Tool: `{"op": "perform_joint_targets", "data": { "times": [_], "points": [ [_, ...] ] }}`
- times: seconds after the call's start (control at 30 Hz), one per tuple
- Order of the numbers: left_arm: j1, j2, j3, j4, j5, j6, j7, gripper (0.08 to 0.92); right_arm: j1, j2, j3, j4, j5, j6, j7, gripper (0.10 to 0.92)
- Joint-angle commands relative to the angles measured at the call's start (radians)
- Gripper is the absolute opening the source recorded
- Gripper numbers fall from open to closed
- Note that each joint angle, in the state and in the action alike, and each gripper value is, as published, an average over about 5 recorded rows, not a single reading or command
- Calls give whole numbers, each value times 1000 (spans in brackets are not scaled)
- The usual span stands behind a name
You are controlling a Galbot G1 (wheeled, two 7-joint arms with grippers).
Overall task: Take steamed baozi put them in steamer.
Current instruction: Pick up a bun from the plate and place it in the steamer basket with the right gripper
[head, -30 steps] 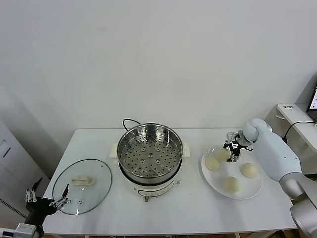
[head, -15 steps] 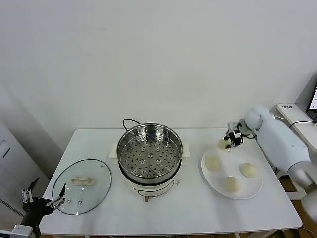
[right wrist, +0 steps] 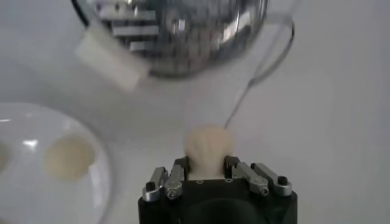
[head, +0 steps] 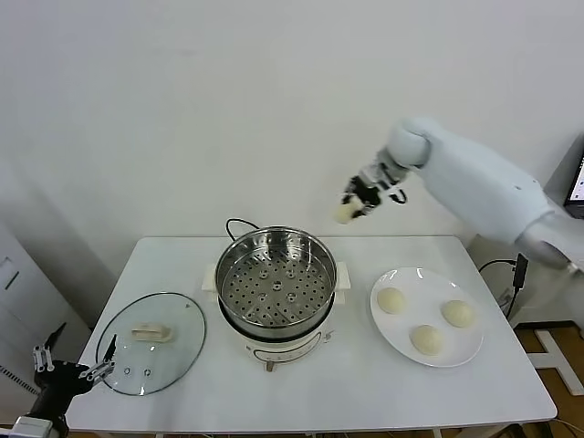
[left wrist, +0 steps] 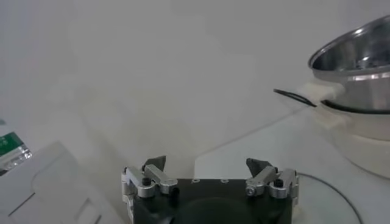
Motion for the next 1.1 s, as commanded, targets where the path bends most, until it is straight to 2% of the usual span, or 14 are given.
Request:
{"op": "perform_joint_targets", "data": {
  "times": [0.03, 0.33, 0.73, 0.8, 1.1],
  "points": [
    [13, 2, -9, -7, -6, -13, 3, 823, 45, 135, -116, 119, -66, 124, -7, 375],
    [19, -4, -15, -24, -15, -16, 4, 823, -85, 180, -69, 94, -256, 260, -24, 382],
    [26, 0, -22, -24, -17, -17, 4, 823, -216, 242, 62, -34, -458, 365, 1, 417],
    [26, 0, -24, -24, -17, -17, 5, 823, -226, 246, 74, -45, -473, 365, 5, 452],
    [24, -5, -17, -16, -13, -17, 5, 823, -253, 252, 131, -63, -530, 370, 67, 703]
  ]
}}
